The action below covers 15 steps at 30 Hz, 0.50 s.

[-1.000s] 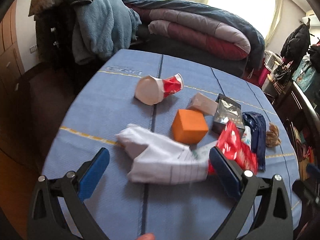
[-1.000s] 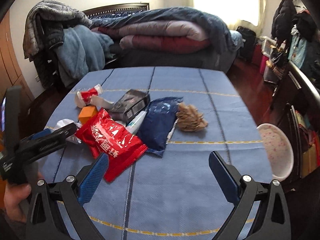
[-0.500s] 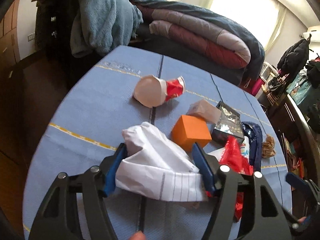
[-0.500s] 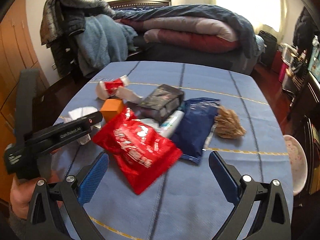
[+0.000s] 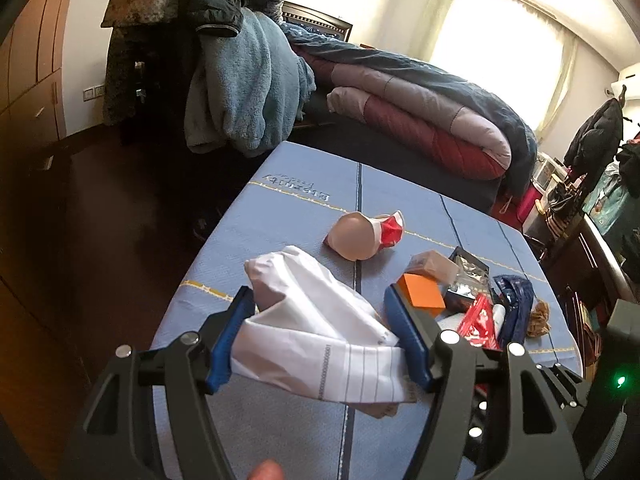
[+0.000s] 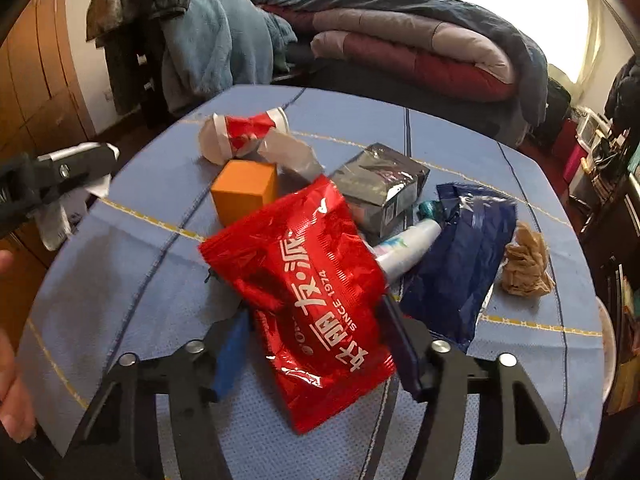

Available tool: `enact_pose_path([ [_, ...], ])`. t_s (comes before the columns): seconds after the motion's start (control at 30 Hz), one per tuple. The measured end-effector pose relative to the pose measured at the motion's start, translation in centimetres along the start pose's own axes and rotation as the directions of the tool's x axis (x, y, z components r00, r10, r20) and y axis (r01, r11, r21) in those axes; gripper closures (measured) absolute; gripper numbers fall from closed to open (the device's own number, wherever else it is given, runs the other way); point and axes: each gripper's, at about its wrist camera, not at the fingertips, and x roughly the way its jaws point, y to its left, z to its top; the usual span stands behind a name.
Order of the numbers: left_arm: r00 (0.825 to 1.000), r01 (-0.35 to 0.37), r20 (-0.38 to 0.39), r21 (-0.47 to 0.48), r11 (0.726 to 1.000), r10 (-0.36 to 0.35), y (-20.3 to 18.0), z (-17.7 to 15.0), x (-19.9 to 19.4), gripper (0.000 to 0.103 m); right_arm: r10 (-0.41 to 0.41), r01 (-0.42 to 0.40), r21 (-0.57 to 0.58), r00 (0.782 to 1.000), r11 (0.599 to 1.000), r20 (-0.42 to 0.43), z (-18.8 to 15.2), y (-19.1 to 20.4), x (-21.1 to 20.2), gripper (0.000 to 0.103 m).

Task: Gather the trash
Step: 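Carry tissue and red bag to the wastebasket and release both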

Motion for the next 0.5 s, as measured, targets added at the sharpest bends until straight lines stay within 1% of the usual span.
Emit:
enact_pose_path([
  [0.13, 1.000, 0.011, 0.016, 0.018, 1.000, -0.011, -0.7, 0.3, -0.8, 0.035, 0.041, -0.043, 0.044, 0.998, 0.998, 0.036, 0.0, -1.0, -1.8, 0.059],
  [0.27, 0.998, 0.041, 0.036, 0.053, 0.998, -0.043, -2.6, 0.4, -2.1, 0.035, 0.100, -0.107, 0.105, 0.993, 0.989, 0.068, -0.4, -2.8, -4.0, 0.061],
  [0.4, 0.993, 0.097, 0.051, 0.111, 0.989, -0.103, -5.9, 0.5, -3.5, 0.035, 0.110, -0.124, 0.154, 0.989, 0.980, 0.101, -1.1, -5.0, -6.5, 0.061],
  [0.5, 0.988, 0.134, 0.053, 0.159, 0.978, -0.144, -8.4, 0.3, -4.1, 0.034, 0.090, -0.112, 0.188, 0.988, 0.976, 0.124, -1.7, -6.8, -8.1, 0.061],
])
